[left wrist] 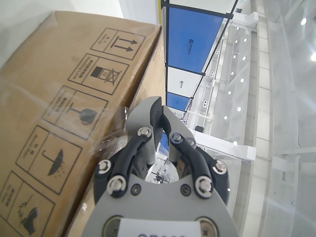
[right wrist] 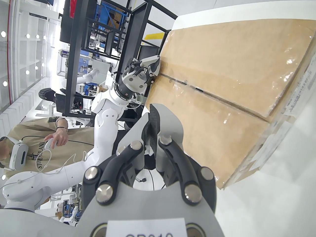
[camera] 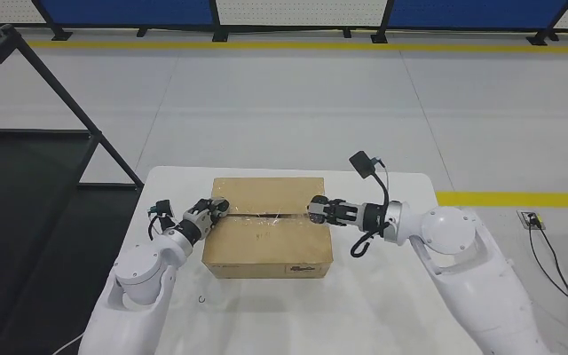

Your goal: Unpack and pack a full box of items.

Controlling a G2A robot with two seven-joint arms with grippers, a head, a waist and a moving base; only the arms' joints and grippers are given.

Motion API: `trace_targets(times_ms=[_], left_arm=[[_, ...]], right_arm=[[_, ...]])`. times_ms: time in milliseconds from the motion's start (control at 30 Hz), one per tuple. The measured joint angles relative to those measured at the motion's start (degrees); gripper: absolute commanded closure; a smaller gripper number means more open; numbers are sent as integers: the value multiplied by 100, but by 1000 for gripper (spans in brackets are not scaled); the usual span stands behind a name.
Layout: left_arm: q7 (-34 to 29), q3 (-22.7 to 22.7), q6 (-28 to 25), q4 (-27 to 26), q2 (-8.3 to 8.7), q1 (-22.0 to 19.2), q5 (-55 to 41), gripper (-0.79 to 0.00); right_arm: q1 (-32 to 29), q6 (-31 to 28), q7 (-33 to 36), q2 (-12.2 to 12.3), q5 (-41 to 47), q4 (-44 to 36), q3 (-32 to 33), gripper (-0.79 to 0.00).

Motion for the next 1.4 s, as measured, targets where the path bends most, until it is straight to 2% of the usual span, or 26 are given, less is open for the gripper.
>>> trace_targets(times_ms=[367,800,1100,1400], left_arm=[[-30,38,-29,28,15,-25,-36,0],[-65,43,-59,56,40,-7,-60,0],[-107,31,-66,46,61,13,-77,0],[-90,58,-55,-8,75,25,-75,0]], right_arm=[[297,-108,-233,-85,267,1,-217,0],[666,-242,-87,-172,596,12,-457,0],[1022,162,149,-171,278,320,-529,0],[1076,344,546,-67,-96,590,-339,0]])
